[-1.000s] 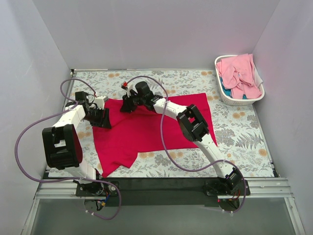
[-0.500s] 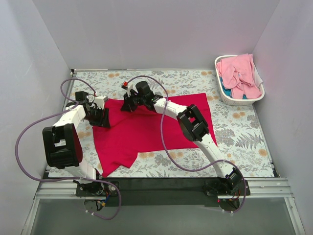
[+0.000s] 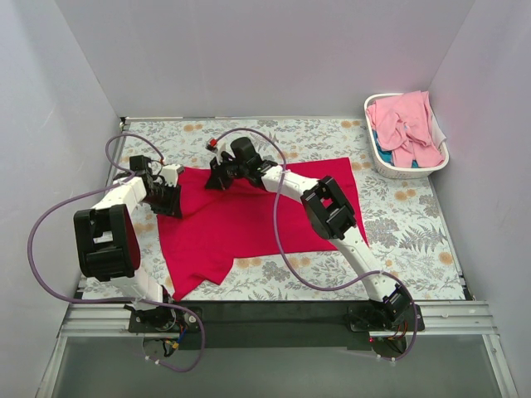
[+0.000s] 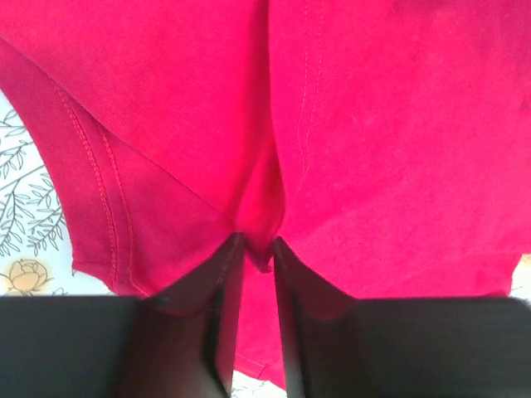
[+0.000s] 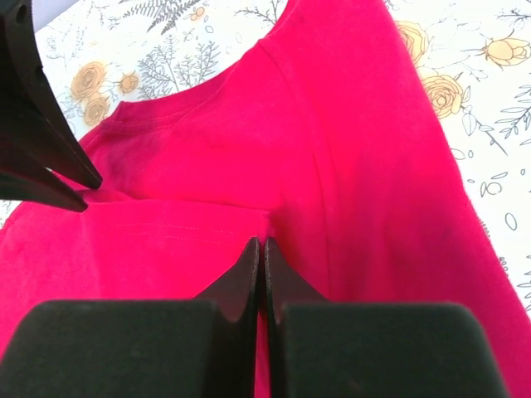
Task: Fold and stack the t-shirts
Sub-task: Fold the tshirt
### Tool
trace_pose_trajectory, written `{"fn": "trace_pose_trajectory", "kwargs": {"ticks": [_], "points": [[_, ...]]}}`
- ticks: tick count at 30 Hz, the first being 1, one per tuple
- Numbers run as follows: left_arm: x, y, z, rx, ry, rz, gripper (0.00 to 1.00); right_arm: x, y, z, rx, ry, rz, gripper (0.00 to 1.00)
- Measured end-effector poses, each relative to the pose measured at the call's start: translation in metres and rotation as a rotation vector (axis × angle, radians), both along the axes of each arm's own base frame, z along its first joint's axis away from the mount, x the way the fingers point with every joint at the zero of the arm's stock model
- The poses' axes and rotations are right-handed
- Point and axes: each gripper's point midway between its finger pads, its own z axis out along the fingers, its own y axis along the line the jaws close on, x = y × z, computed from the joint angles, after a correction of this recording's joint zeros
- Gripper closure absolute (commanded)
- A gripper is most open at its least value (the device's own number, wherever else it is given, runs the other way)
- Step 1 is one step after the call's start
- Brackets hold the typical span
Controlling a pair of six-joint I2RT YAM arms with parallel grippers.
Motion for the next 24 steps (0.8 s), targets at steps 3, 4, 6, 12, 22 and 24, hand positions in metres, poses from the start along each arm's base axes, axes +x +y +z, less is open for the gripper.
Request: {"fn": "trace_pose_trajectory", "kwargs": {"ticks": [3, 4, 6, 12, 22, 24], "points": [[-0.001, 0.001, 0.002, 0.003, 0.007, -0.004, 0.95, -0.003, -0.001, 0.003, 0.002, 0.005, 0.005, 0.99], [-0.002, 0.001, 0.003, 0.004, 0.009, -0.006, 0.96, -0.003, -0.002, 0.004, 0.002, 0.007, 0.007, 0.99], [-0.002, 0.001, 0.006, 0.005, 0.013, -0.007, 1.00, -0.006, -0.002, 0.005, 0.004, 0.011, 0.014, 0.99], [-0.004, 0.002, 0.023, 0.014, 0.009, -0.016, 1.00, -0.010, -0.006, 0.012, 0.013, 0.027, 0.029, 0.99], [-0.026, -0.001, 0.031, 0.009, 0.071, -0.039, 1.00, -0.012, -0.017, 0.028, 0.040, 0.035, 0.057, 0.99], [-0.030, -0.002, 0.031, 0.006, 0.085, -0.041, 1.00, -0.014, -0.020, 0.028, 0.039, 0.044, 0.065, 0.99]]}}
